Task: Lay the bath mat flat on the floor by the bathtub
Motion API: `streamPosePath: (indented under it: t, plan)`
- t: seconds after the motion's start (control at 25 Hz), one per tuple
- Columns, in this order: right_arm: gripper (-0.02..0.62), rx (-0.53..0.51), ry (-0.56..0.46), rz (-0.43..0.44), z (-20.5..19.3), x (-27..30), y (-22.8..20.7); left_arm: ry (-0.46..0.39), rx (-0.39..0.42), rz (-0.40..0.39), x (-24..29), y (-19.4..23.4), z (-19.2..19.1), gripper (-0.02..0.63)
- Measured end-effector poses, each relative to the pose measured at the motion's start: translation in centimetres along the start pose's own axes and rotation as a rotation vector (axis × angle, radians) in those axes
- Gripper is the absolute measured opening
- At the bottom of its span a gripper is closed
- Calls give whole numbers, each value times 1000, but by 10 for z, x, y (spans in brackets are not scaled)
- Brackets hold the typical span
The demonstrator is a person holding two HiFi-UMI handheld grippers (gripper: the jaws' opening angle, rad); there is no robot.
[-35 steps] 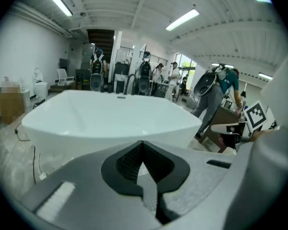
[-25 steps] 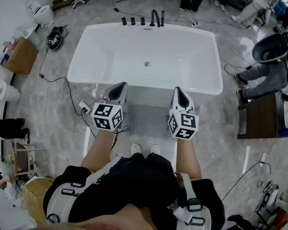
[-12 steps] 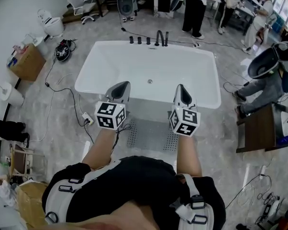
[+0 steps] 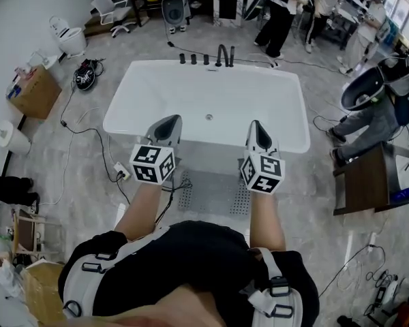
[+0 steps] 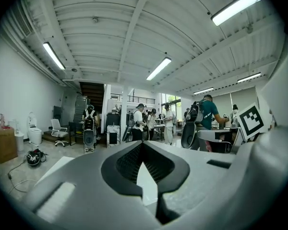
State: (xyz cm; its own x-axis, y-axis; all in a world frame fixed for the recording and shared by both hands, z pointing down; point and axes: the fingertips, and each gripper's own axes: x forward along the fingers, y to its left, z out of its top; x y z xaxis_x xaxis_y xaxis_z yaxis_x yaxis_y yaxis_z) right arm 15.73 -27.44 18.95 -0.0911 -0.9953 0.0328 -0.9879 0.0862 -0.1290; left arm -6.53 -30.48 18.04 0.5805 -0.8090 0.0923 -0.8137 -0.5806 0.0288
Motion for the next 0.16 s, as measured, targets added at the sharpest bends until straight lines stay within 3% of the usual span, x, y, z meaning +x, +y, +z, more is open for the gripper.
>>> streamPosePath:
  t: [0.16]
  plan:
    - [6,2,7,-4,-2,-5,1,-17,3,1,-6,-1,3,3]
